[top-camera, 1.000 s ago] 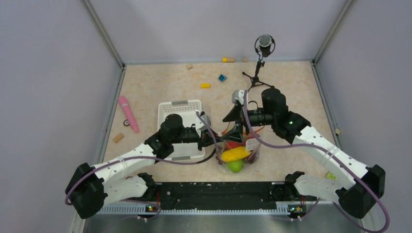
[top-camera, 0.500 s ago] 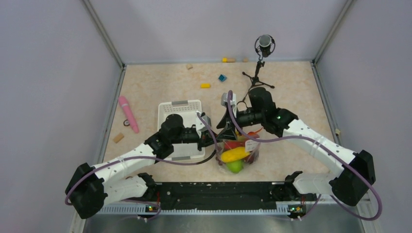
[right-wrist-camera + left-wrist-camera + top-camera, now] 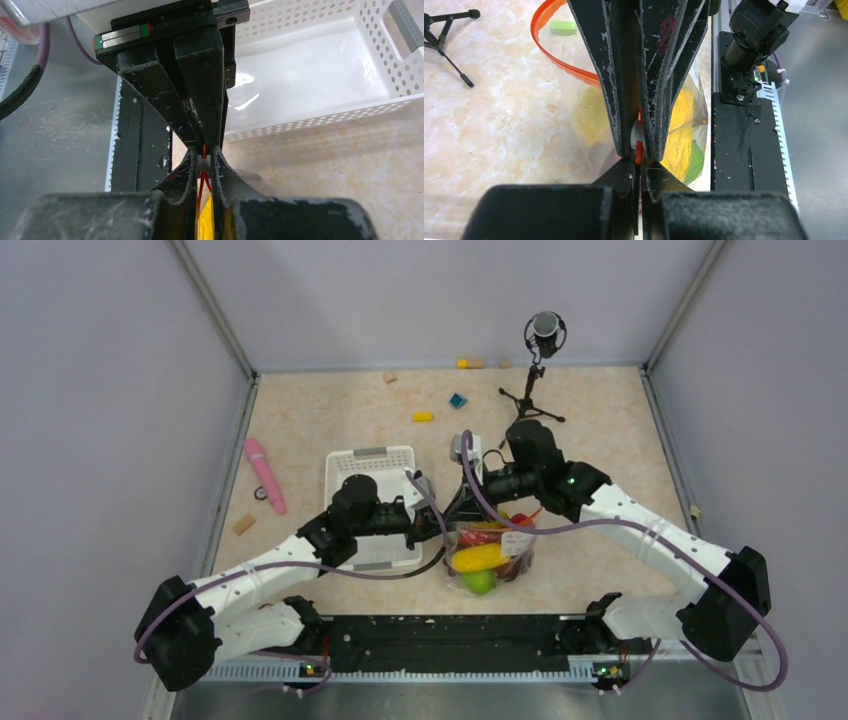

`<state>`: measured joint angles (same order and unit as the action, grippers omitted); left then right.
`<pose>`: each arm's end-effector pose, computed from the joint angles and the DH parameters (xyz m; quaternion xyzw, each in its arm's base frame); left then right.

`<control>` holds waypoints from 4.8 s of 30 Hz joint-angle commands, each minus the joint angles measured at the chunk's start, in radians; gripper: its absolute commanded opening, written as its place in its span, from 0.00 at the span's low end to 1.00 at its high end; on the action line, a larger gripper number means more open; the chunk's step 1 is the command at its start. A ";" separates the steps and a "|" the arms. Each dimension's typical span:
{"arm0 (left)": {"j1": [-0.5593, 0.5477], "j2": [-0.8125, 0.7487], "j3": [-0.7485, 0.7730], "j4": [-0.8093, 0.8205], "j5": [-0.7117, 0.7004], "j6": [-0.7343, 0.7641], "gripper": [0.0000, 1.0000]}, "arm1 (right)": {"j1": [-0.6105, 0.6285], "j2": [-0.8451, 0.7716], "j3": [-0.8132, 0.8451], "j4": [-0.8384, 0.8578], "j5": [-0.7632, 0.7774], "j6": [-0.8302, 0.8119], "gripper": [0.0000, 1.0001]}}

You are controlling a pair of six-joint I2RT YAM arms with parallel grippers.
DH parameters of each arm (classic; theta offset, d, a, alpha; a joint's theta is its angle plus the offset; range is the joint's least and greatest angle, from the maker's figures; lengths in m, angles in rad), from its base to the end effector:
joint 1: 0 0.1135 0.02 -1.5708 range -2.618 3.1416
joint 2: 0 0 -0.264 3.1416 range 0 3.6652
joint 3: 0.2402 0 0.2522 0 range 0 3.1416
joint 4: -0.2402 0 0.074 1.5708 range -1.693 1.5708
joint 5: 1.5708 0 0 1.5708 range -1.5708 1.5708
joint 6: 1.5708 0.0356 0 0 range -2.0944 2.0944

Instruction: Place the food in the zip-top bag and seal the zipper

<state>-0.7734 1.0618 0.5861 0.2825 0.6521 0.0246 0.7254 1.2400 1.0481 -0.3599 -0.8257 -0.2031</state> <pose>0.1545 -0.1810 0.2655 0.4717 0.5948 -0.4504 0.4700 0.1845 0.1985 0.3239 -0.5330 0.6274 0.4537 0.3412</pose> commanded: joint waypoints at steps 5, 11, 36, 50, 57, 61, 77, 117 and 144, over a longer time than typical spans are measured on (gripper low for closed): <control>-0.003 -0.048 0.005 0.094 -0.091 -0.020 0.00 | 0.015 0.000 0.045 -0.039 0.070 -0.036 0.00; -0.003 -0.095 -0.046 0.114 -0.145 -0.020 0.00 | 0.015 -0.028 0.030 -0.062 0.169 -0.055 0.00; -0.003 -0.184 -0.113 0.096 -0.363 -0.021 0.00 | 0.015 -0.169 -0.022 -0.116 0.744 0.140 0.00; -0.003 -0.160 -0.118 0.132 -0.571 -0.103 0.00 | 0.014 -0.286 -0.048 -0.339 1.157 0.476 0.00; -0.003 -0.121 -0.099 0.131 -0.727 -0.144 0.00 | 0.011 -0.357 -0.055 -0.446 1.237 0.585 0.00; -0.002 -0.097 -0.083 0.131 -0.825 -0.170 0.00 | 0.006 -0.397 -0.065 -0.494 1.266 0.635 0.00; 0.041 0.029 0.035 0.069 -0.987 -0.250 0.00 | 0.005 -0.471 -0.051 -0.657 1.260 0.766 0.00; 0.057 -0.129 0.073 -0.172 -1.060 -0.391 0.98 | -0.159 -0.332 -0.266 -0.756 1.454 1.103 0.12; 0.057 -0.396 0.089 -0.499 -1.359 -0.485 0.98 | -0.158 -0.764 -0.155 -0.499 1.657 0.885 0.99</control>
<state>-0.7177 0.7021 0.6510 -0.1467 -0.5877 -0.4294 0.5774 0.5167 0.9112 -0.9188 0.7883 0.7387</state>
